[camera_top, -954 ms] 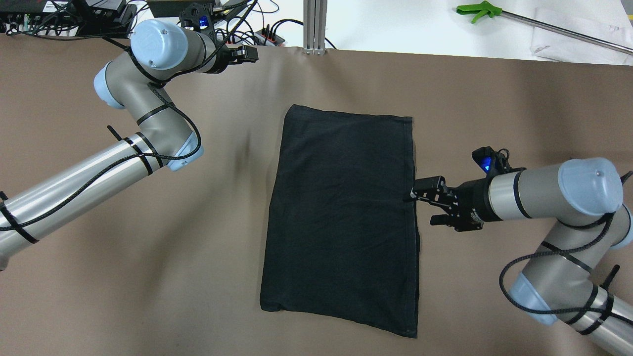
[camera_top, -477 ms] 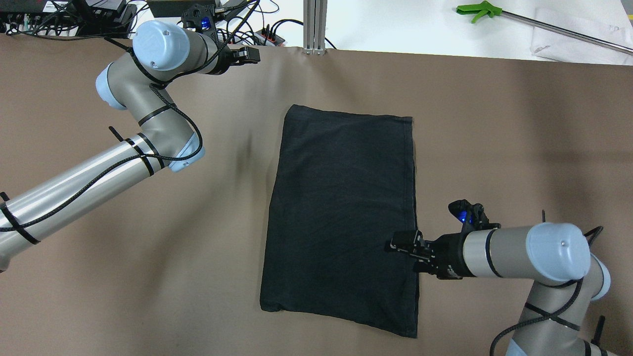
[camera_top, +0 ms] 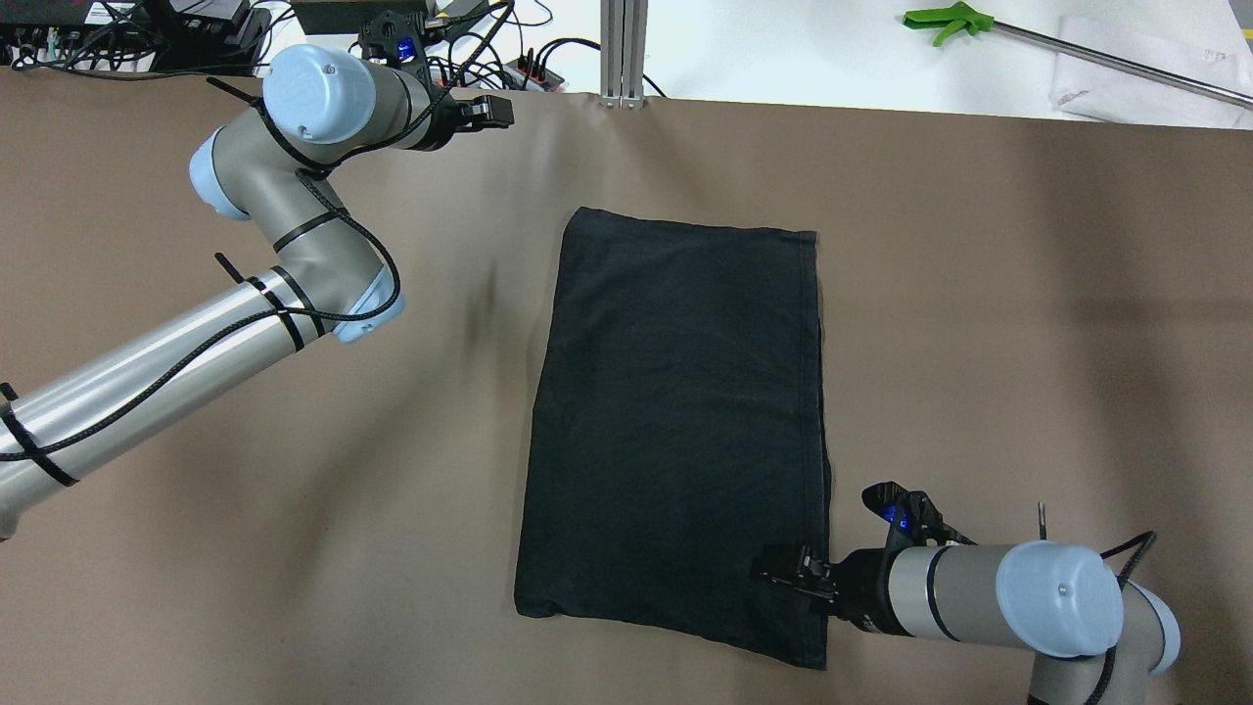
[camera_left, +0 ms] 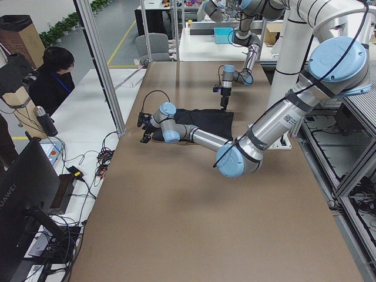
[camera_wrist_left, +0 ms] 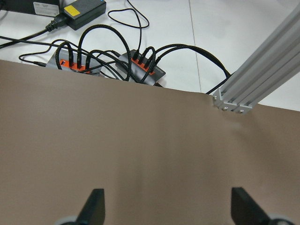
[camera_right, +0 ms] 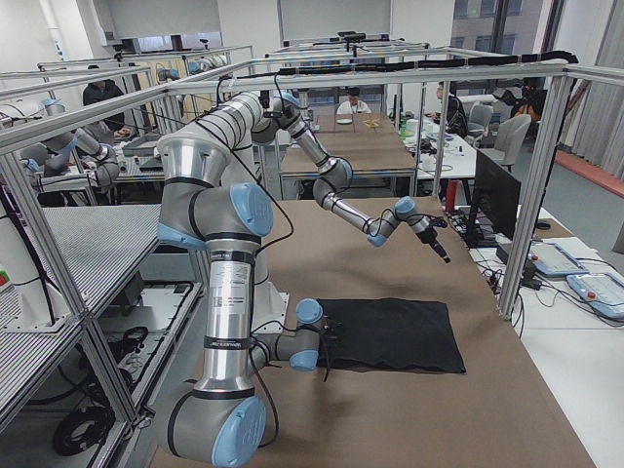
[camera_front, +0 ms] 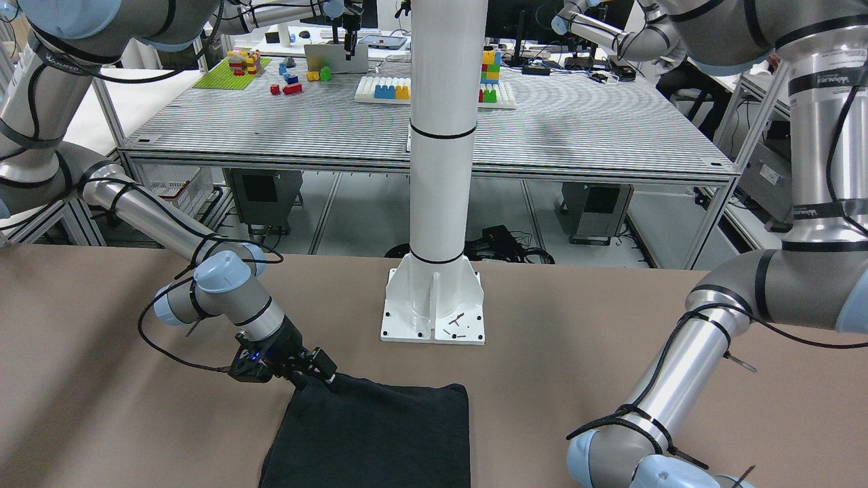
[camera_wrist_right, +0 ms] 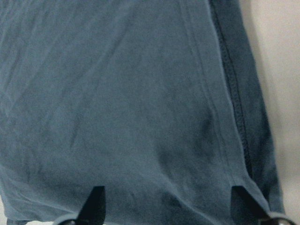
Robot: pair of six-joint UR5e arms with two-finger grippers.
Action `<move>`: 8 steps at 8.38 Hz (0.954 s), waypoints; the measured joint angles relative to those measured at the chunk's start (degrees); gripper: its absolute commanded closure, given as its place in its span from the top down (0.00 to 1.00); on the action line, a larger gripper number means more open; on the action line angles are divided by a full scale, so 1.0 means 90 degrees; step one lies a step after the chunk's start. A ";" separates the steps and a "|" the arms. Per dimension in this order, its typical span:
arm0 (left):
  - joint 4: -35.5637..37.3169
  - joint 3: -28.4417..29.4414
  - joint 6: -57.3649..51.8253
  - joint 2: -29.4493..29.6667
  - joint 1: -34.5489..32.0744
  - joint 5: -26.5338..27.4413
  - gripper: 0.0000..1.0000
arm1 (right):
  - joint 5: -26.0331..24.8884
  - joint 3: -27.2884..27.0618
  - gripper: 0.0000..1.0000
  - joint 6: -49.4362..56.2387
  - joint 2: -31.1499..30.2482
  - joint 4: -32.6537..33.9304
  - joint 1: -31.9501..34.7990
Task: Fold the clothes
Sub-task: 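Move the right gripper to the shirt corner nearest the robot and grasp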
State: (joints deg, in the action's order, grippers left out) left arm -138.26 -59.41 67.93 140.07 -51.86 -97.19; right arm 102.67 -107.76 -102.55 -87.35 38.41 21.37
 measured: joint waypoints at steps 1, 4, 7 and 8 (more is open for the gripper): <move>-0.0004 -0.0001 -0.0007 -0.0008 0.0000 0.0004 0.95 | -0.0076 0.0020 0.94 0.0002 -0.0046 0.0000 -0.0110; -0.0009 0.0000 -0.0043 -0.0016 0.0001 0.0016 0.95 | -0.0309 0.0199 0.94 0.0006 0.0029 0.0000 -0.0364; -0.0009 0.0020 -0.0064 -0.0017 0.0001 0.0031 0.95 | -0.0739 0.0690 0.38 -0.0001 0.0473 0.0011 -0.0621; -0.0009 0.0023 -0.0070 -0.0017 0.0001 0.0034 0.95 | -0.0841 0.0794 0.00 -0.0020 0.0640 0.0021 -0.0671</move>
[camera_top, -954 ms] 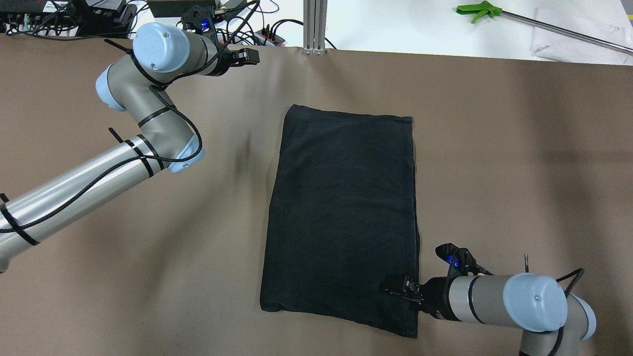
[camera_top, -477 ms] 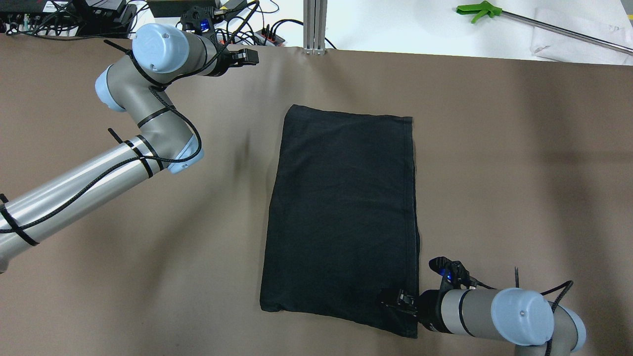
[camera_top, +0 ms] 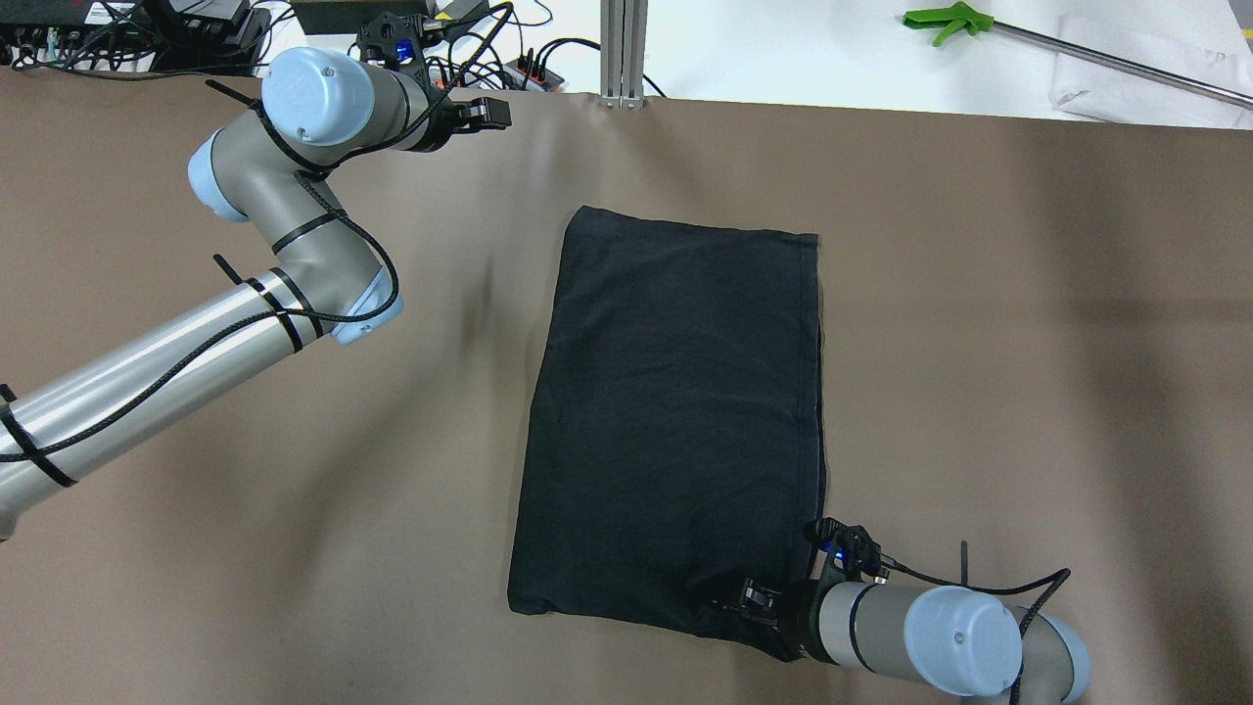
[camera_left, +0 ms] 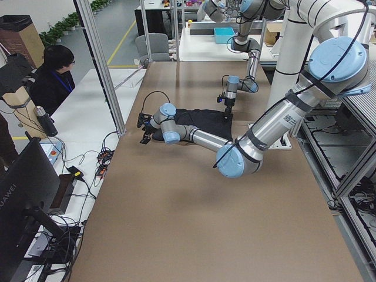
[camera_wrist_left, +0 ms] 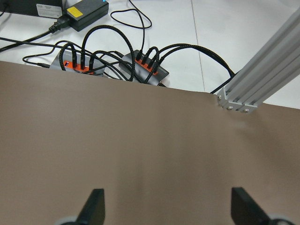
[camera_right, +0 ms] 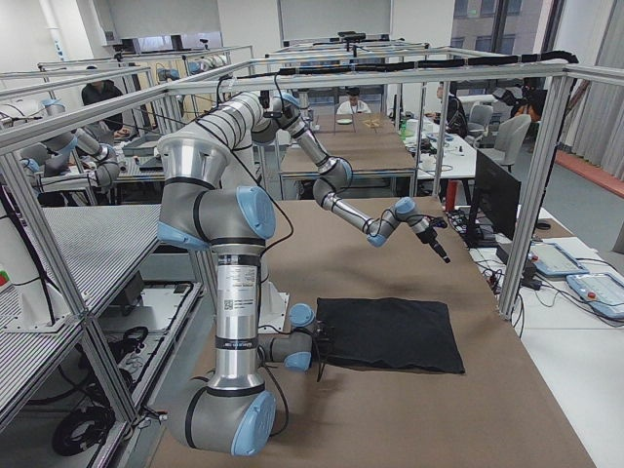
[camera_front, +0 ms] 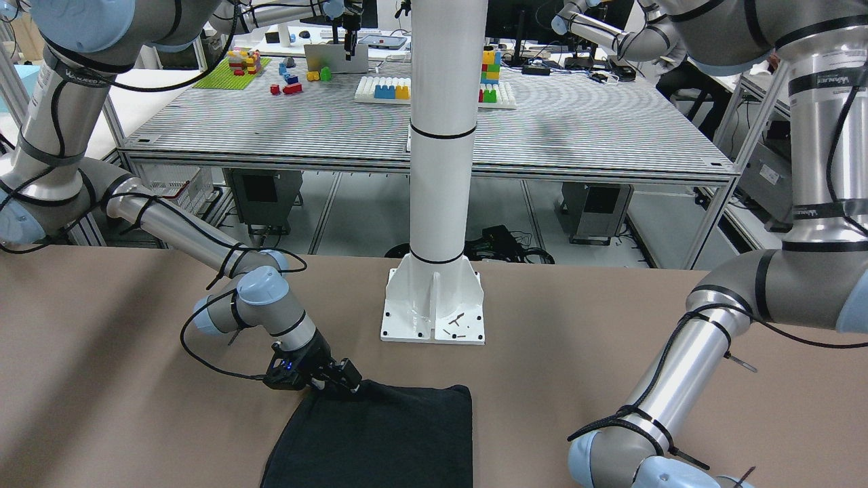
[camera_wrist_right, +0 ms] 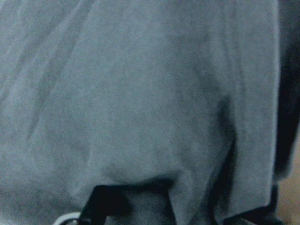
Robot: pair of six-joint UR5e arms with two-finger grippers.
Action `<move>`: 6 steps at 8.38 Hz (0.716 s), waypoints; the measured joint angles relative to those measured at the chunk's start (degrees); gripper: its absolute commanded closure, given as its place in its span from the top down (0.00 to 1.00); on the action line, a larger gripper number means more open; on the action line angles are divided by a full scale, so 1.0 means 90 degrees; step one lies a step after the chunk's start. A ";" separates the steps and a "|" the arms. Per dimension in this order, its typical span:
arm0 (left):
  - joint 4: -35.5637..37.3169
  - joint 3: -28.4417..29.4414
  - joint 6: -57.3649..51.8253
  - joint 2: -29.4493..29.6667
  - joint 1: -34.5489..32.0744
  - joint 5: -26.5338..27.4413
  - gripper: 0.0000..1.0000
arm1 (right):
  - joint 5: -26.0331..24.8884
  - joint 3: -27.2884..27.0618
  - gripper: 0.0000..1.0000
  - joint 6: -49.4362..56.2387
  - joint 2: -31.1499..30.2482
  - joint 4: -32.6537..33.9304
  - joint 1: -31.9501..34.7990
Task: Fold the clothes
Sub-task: 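Move the right gripper to the shirt corner nearest the robot and grasp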
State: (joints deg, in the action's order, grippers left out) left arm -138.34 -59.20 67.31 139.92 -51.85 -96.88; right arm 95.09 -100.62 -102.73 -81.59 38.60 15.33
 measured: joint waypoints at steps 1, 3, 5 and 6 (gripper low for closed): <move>0.0000 0.0000 0.0000 0.0000 0.0000 0.0002 0.95 | -0.0045 0.0042 0.00 -0.0127 0.0138 0.0012 -0.0024; 0.0000 -0.0003 0.0003 -0.0004 0.0007 0.0003 0.95 | -0.0073 -0.0001 0.00 -0.0464 0.0299 -0.0001 -0.0026; -0.0004 -0.0018 0.0038 0.0003 0.0043 0.0003 0.95 | -0.0077 -0.0081 0.00 -0.0554 0.0325 -0.0006 -0.0004; -0.0007 -0.0035 0.0061 0.0012 0.0056 -0.0005 0.95 | -0.0073 -0.0100 0.00 -0.0553 0.0317 -0.0010 0.0010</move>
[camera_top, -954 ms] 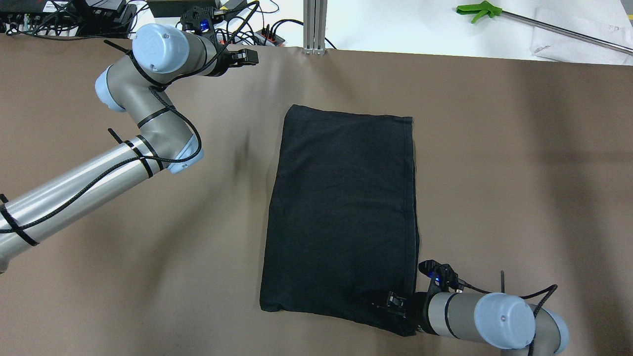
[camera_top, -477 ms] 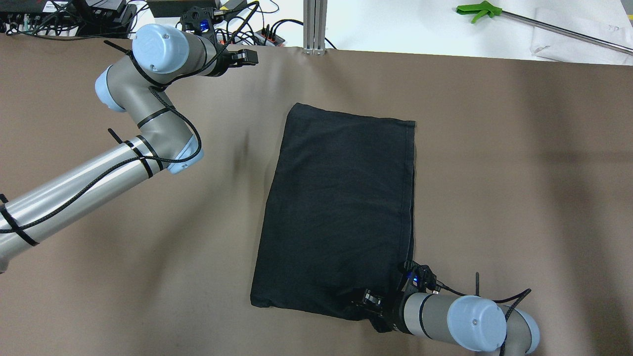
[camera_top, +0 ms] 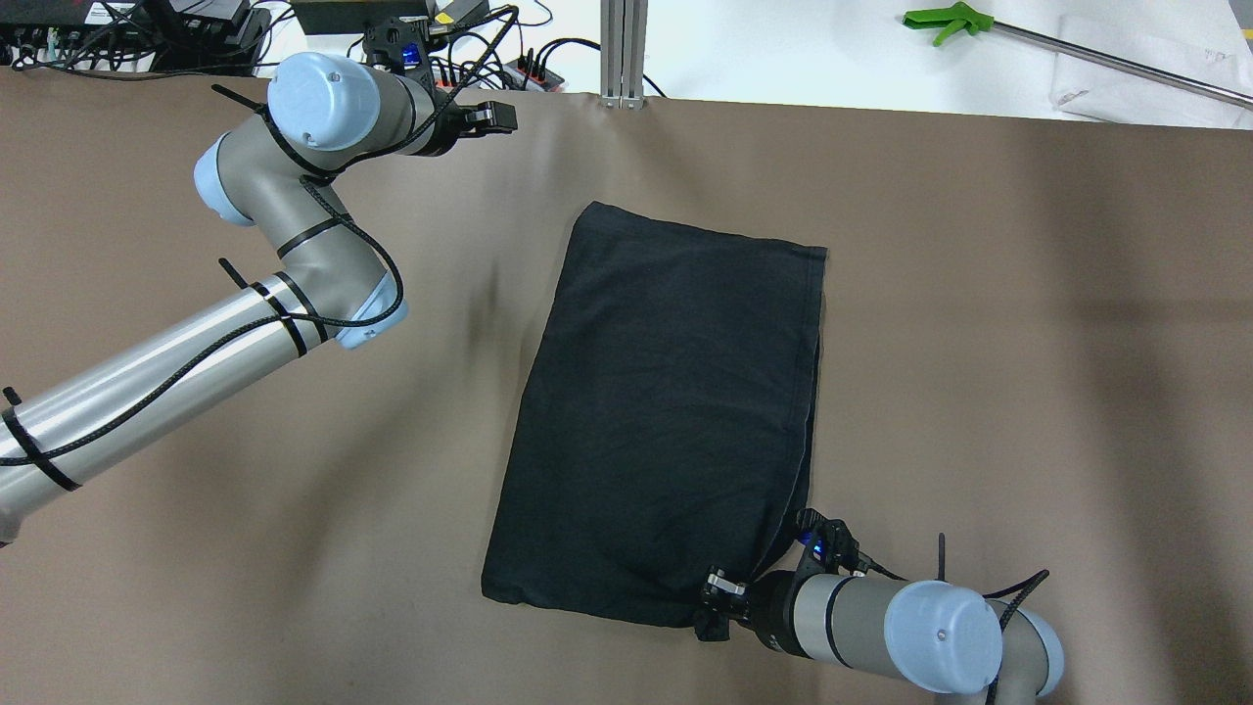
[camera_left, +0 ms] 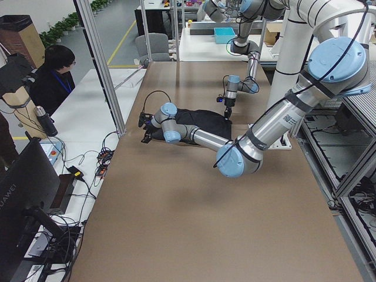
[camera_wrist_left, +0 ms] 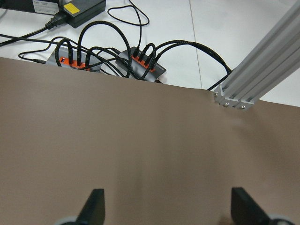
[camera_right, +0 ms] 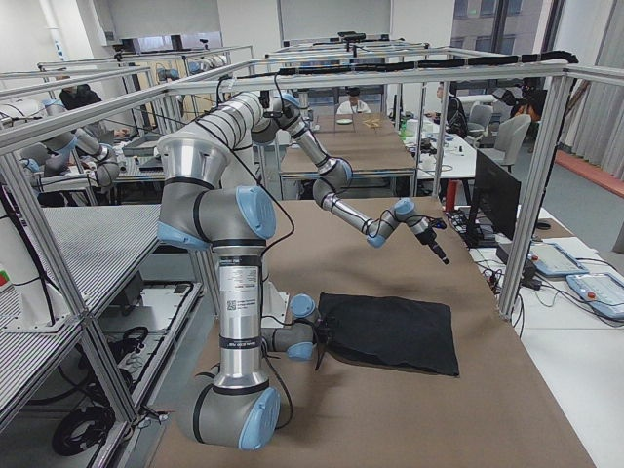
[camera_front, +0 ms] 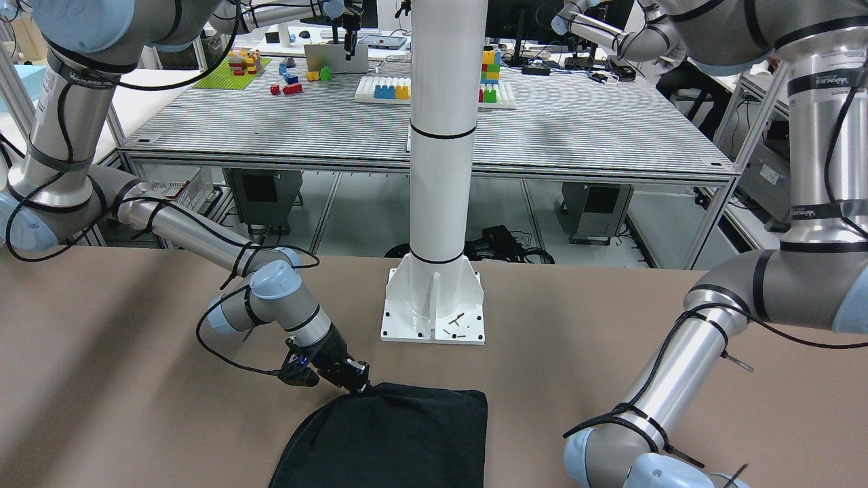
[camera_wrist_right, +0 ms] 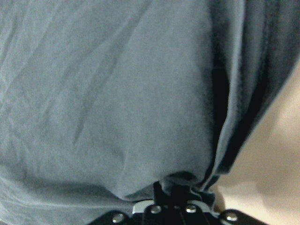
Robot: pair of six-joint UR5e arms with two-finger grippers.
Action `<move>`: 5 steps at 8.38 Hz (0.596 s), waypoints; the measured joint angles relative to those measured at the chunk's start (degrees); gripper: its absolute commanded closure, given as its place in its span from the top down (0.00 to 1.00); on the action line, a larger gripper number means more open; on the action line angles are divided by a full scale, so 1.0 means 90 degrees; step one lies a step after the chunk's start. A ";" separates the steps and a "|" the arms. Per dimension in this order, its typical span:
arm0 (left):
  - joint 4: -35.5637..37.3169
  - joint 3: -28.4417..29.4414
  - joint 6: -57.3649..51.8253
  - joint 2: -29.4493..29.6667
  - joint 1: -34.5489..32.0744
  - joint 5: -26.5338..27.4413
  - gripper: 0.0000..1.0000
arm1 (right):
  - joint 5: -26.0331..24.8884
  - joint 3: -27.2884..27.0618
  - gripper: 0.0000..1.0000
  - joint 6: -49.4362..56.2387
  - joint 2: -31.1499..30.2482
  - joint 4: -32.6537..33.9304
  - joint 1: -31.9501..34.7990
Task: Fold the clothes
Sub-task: 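Grasp the other near corner with the left gripper while the right holds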
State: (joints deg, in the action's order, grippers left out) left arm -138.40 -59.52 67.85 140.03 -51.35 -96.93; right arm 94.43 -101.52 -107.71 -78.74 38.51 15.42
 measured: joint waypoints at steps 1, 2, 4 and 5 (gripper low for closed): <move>-0.0002 -0.0021 0.0036 0.0014 0.0000 -0.0049 0.95 | 0.0006 -0.0041 0.00 0.0012 -0.0006 -0.0005 0.0017; -0.0003 -0.0045 0.0140 0.0038 -0.0008 -0.0204 0.95 | 0.0035 -0.0123 0.00 0.0037 -0.0014 -0.0005 0.0078; -0.0029 -0.0172 0.0669 0.0077 -0.0013 -0.0716 0.95 | 0.0142 -0.0252 0.00 0.0168 -0.0038 -0.0012 0.0273; -0.0061 -0.0316 0.0977 0.0009 0.0045 -0.0829 0.95 | 0.0233 -0.0285 0.00 0.0279 -0.0066 -0.0038 0.0368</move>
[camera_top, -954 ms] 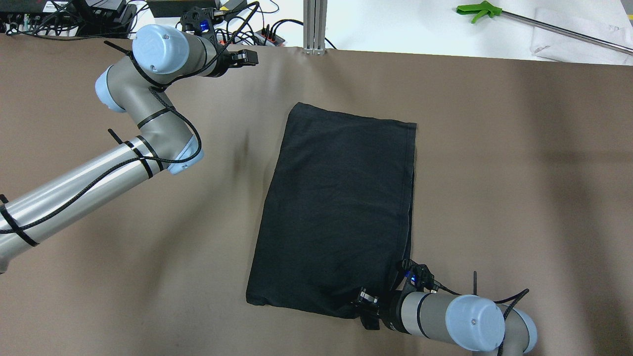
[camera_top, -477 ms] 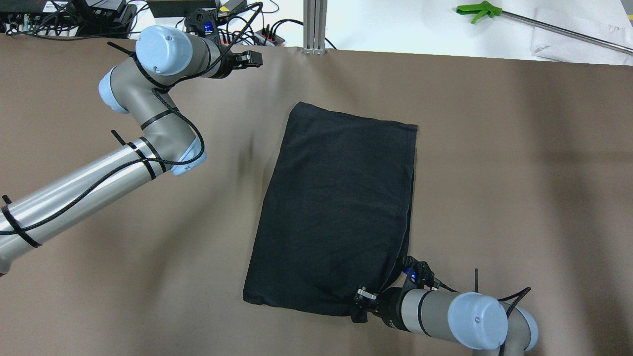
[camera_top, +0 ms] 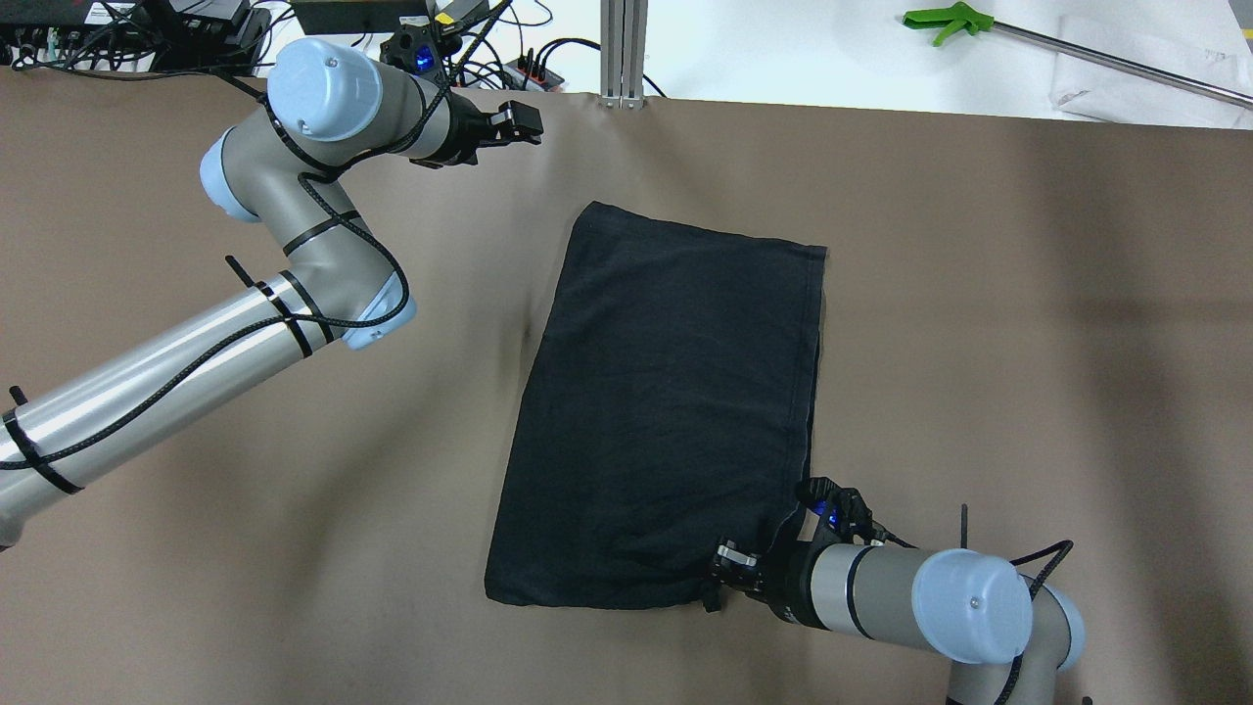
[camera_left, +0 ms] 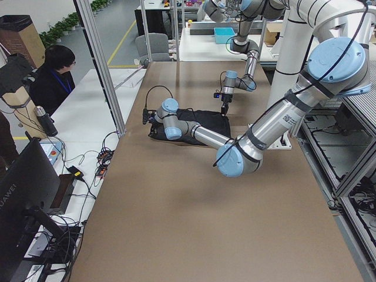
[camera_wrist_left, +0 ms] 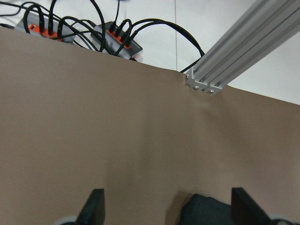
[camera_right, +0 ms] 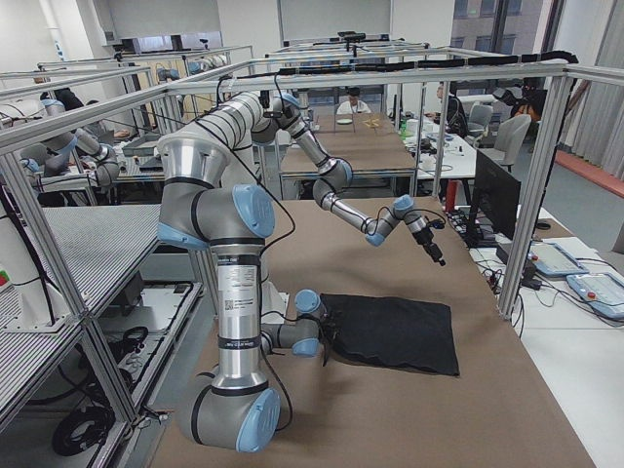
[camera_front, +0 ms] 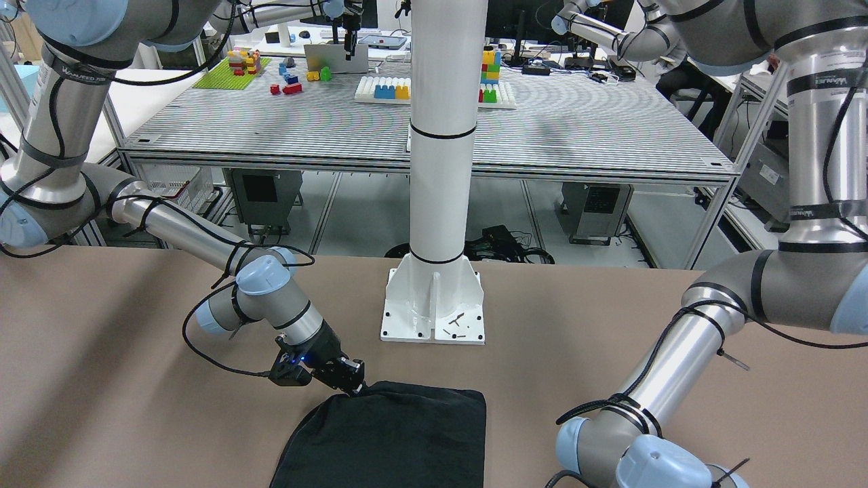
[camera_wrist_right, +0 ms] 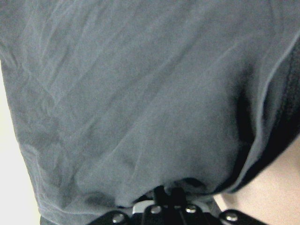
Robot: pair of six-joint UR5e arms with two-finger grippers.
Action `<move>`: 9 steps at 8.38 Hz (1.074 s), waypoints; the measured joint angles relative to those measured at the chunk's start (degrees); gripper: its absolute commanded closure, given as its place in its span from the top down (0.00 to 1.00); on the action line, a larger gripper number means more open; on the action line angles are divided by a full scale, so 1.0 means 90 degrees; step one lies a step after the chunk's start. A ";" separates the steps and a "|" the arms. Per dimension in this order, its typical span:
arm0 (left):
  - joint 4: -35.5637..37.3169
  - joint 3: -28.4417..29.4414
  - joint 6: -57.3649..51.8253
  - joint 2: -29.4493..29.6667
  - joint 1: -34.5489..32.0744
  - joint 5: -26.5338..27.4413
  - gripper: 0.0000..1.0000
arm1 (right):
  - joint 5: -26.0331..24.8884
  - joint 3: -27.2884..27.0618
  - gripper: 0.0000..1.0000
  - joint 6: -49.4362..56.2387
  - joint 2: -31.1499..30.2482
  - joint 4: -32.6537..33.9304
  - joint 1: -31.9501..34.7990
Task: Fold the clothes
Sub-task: 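Grasp the other near corner with the left gripper while the right holds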
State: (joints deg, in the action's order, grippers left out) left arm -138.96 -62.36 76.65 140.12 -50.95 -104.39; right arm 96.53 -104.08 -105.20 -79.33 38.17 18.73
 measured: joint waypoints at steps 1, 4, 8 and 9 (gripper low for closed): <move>-0.0058 -0.0308 0.0401 -0.0137 0.0124 -0.0077 0.95 | 0.0069 -0.0042 0.00 0.0074 -0.0079 -0.0117 0.0057; 0.0009 -0.2057 0.1583 -0.1330 0.0573 -0.0326 0.95 | 0.0110 -0.0088 0.00 0.0129 -0.0280 -0.0479 0.0093; 0.0199 -0.4660 0.2869 -0.3350 0.1943 0.0558 0.95 | 0.0030 -0.0213 0.00 0.0142 -0.0261 -0.0512 0.0074; 0.0176 -0.4874 0.3014 -0.3633 0.2406 0.1013 0.95 | 0.0024 -0.0236 0.00 0.0157 -0.0259 -0.0507 0.0059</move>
State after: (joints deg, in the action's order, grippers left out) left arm -137.37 -106.23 103.77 107.42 -29.29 -95.27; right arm 96.75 -106.21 -103.79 -81.67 33.60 19.26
